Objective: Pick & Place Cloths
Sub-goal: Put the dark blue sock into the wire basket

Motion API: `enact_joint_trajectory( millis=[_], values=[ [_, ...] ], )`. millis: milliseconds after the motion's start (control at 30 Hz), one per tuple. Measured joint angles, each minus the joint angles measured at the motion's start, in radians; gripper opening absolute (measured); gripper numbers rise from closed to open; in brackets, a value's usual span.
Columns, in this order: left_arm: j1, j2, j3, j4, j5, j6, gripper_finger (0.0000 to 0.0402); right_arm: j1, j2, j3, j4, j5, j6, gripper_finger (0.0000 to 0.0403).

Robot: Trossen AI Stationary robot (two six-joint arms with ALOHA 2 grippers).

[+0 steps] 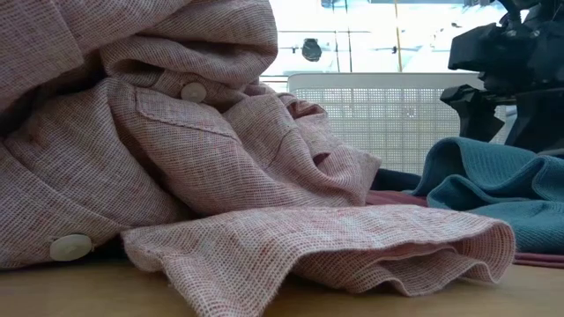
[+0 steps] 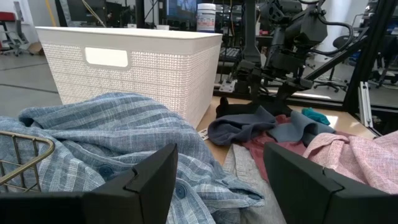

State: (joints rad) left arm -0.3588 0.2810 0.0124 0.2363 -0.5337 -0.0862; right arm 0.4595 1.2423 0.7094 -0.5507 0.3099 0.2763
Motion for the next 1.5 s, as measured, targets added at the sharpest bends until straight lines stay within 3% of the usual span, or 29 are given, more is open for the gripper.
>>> enact_joint_trajectory(
  millis=[333,900,1500],
  values=[
    [0.000,0.000,0.000,0.000,0.000,0.000,0.0244,0.000,0.000,0.000,0.000,0.000,0.052,0.0239],
    [0.000,0.000,0.000,0.000,0.000,0.000,0.0244,0.000,0.000,-0.084,0.072,0.004,0.044,0.0188],
    [0.000,0.000,0.000,0.000,0.000,0.000,0.0244,-0.009,0.000,-0.085,0.068,-0.023,0.025,0.0050]
  ],
)
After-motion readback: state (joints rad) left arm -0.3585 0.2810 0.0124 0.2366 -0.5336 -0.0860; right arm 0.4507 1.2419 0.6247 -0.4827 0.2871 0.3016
